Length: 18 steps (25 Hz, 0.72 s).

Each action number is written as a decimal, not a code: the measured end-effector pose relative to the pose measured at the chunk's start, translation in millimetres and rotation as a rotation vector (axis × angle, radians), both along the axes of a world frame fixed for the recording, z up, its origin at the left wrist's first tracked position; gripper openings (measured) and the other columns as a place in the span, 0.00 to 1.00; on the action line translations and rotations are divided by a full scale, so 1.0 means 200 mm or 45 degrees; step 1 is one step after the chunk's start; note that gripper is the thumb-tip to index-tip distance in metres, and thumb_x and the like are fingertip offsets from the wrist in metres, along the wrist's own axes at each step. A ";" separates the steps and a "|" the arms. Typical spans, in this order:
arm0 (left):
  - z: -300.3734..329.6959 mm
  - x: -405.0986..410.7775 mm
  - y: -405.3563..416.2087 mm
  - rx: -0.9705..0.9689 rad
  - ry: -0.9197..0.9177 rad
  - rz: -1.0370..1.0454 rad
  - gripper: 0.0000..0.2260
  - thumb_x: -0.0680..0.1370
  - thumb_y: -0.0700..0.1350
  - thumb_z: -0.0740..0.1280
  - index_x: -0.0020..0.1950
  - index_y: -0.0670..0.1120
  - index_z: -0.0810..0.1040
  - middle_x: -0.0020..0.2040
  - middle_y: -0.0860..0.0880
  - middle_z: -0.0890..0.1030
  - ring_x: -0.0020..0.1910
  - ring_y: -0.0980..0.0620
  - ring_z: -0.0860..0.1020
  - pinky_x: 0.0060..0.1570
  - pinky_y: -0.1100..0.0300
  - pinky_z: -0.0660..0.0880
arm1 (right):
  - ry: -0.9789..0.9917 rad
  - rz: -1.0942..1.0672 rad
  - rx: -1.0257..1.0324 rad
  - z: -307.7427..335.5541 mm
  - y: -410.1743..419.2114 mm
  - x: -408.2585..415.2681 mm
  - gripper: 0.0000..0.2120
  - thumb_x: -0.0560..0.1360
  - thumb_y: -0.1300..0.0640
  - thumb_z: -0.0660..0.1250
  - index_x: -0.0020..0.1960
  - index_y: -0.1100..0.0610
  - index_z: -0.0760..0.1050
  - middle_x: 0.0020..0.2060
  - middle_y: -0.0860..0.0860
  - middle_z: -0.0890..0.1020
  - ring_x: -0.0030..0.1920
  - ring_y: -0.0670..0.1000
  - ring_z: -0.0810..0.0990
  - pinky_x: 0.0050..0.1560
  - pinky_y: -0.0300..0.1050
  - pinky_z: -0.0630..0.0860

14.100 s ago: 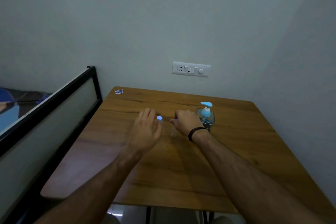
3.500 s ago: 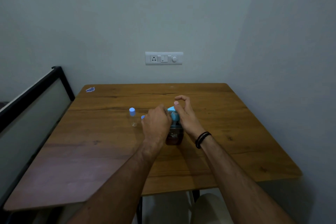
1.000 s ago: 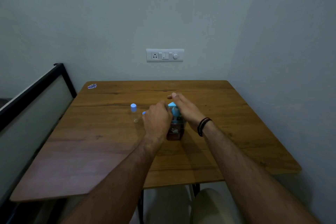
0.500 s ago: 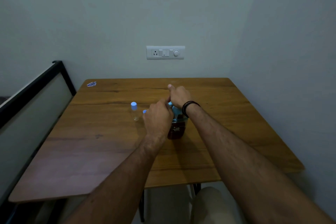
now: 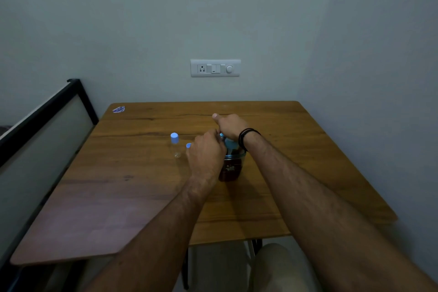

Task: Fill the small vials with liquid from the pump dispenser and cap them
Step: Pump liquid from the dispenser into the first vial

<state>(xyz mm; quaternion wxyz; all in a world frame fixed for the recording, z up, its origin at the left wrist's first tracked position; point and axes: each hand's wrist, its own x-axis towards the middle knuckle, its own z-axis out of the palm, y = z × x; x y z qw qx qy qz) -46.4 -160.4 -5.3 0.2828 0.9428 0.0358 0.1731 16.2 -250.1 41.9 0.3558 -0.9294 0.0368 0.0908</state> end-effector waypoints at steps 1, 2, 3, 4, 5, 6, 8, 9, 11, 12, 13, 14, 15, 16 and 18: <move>0.00 0.01 0.00 0.001 0.004 -0.003 0.07 0.83 0.49 0.64 0.53 0.49 0.79 0.43 0.51 0.82 0.43 0.51 0.81 0.45 0.51 0.81 | -0.021 -0.030 -0.019 0.00 0.00 0.00 0.25 0.83 0.38 0.55 0.52 0.57 0.80 0.59 0.58 0.83 0.55 0.59 0.80 0.50 0.46 0.69; 0.00 0.01 0.00 0.002 0.012 -0.006 0.07 0.83 0.50 0.63 0.53 0.48 0.79 0.43 0.51 0.82 0.43 0.51 0.81 0.45 0.51 0.81 | -0.023 -0.045 -0.019 0.00 0.00 0.00 0.26 0.82 0.37 0.55 0.53 0.57 0.80 0.58 0.58 0.83 0.56 0.59 0.80 0.49 0.47 0.70; 0.00 0.01 0.00 0.001 0.016 -0.005 0.08 0.83 0.50 0.63 0.53 0.49 0.79 0.43 0.51 0.82 0.43 0.51 0.81 0.45 0.51 0.81 | 0.006 -0.036 0.008 0.01 0.00 0.00 0.27 0.82 0.36 0.54 0.54 0.57 0.80 0.60 0.58 0.83 0.57 0.59 0.80 0.51 0.48 0.71; 0.00 0.01 0.00 -0.003 0.020 0.000 0.08 0.83 0.50 0.63 0.53 0.49 0.79 0.43 0.52 0.82 0.43 0.51 0.81 0.45 0.51 0.81 | 0.059 -0.013 0.055 0.03 0.00 -0.01 0.30 0.82 0.34 0.53 0.58 0.58 0.79 0.62 0.57 0.81 0.59 0.58 0.79 0.54 0.49 0.72; 0.01 0.00 0.00 -0.005 0.019 0.009 0.09 0.84 0.51 0.62 0.53 0.49 0.79 0.42 0.52 0.82 0.42 0.52 0.80 0.44 0.51 0.81 | 0.137 0.004 0.126 0.05 0.00 -0.02 0.34 0.81 0.32 0.52 0.65 0.59 0.78 0.65 0.57 0.80 0.61 0.58 0.78 0.57 0.51 0.72; 0.01 0.00 0.00 0.000 0.021 0.021 0.09 0.84 0.51 0.62 0.53 0.49 0.79 0.42 0.52 0.81 0.41 0.52 0.80 0.44 0.52 0.81 | 0.213 0.008 0.213 0.08 -0.01 -0.04 0.36 0.80 0.30 0.52 0.72 0.57 0.74 0.67 0.55 0.78 0.63 0.58 0.77 0.58 0.53 0.72; 0.02 -0.01 0.00 0.008 0.020 0.023 0.09 0.84 0.51 0.61 0.52 0.49 0.79 0.41 0.52 0.81 0.41 0.52 0.80 0.43 0.51 0.81 | 0.288 0.000 0.293 0.11 -0.02 -0.06 0.37 0.79 0.28 0.54 0.77 0.54 0.69 0.69 0.54 0.76 0.64 0.58 0.77 0.57 0.53 0.71; 0.01 -0.01 0.00 0.007 0.022 0.016 0.09 0.84 0.51 0.61 0.52 0.49 0.79 0.41 0.52 0.81 0.41 0.52 0.80 0.43 0.51 0.81 | 0.277 0.019 0.268 0.11 -0.03 -0.06 0.36 0.79 0.30 0.55 0.76 0.54 0.69 0.69 0.54 0.76 0.64 0.57 0.77 0.56 0.52 0.70; 0.01 0.00 0.00 -0.003 0.027 0.007 0.10 0.84 0.51 0.62 0.53 0.48 0.79 0.42 0.52 0.81 0.41 0.52 0.80 0.44 0.51 0.81 | 0.210 0.058 0.179 0.10 -0.03 -0.06 0.30 0.82 0.37 0.58 0.71 0.59 0.74 0.67 0.56 0.77 0.61 0.56 0.77 0.54 0.50 0.70; 0.01 0.00 0.00 -0.004 0.029 0.007 0.10 0.84 0.50 0.62 0.53 0.48 0.80 0.42 0.52 0.81 0.41 0.52 0.80 0.44 0.51 0.81 | 0.171 0.061 0.141 0.09 -0.02 -0.06 0.27 0.83 0.40 0.59 0.68 0.60 0.75 0.66 0.57 0.78 0.59 0.56 0.77 0.54 0.49 0.71; 0.01 0.00 0.00 -0.006 0.026 0.007 0.09 0.84 0.51 0.62 0.53 0.48 0.80 0.42 0.52 0.82 0.41 0.52 0.80 0.44 0.52 0.81 | 0.148 0.058 0.104 0.08 -0.01 -0.05 0.25 0.83 0.41 0.59 0.67 0.61 0.76 0.66 0.58 0.78 0.57 0.56 0.77 0.55 0.49 0.71; 0.01 -0.01 0.00 -0.006 0.025 0.005 0.09 0.83 0.51 0.63 0.52 0.48 0.80 0.42 0.52 0.82 0.40 0.53 0.80 0.44 0.52 0.81 | 0.144 0.058 0.075 0.08 0.00 -0.05 0.26 0.83 0.41 0.59 0.68 0.61 0.75 0.67 0.58 0.78 0.57 0.56 0.76 0.55 0.49 0.71; 0.01 -0.01 0.00 -0.005 0.020 0.006 0.10 0.84 0.51 0.62 0.52 0.48 0.80 0.41 0.52 0.81 0.40 0.53 0.80 0.43 0.53 0.81 | 0.150 0.062 0.066 0.08 0.00 -0.05 0.27 0.83 0.40 0.58 0.70 0.61 0.74 0.68 0.58 0.77 0.56 0.56 0.76 0.55 0.50 0.71; 0.01 -0.01 0.00 -0.004 0.020 0.012 0.10 0.84 0.51 0.62 0.51 0.48 0.80 0.41 0.52 0.81 0.40 0.52 0.80 0.43 0.52 0.81 | 0.179 0.065 0.081 0.10 -0.01 -0.05 0.30 0.83 0.38 0.57 0.71 0.60 0.73 0.68 0.58 0.76 0.56 0.56 0.76 0.56 0.50 0.71; 0.01 0.00 0.00 -0.016 0.017 0.023 0.10 0.84 0.51 0.61 0.50 0.48 0.79 0.40 0.51 0.81 0.40 0.51 0.80 0.42 0.50 0.81 | 0.324 0.077 0.194 0.14 -0.03 -0.06 0.38 0.78 0.29 0.57 0.74 0.57 0.70 0.69 0.56 0.76 0.59 0.56 0.77 0.60 0.54 0.73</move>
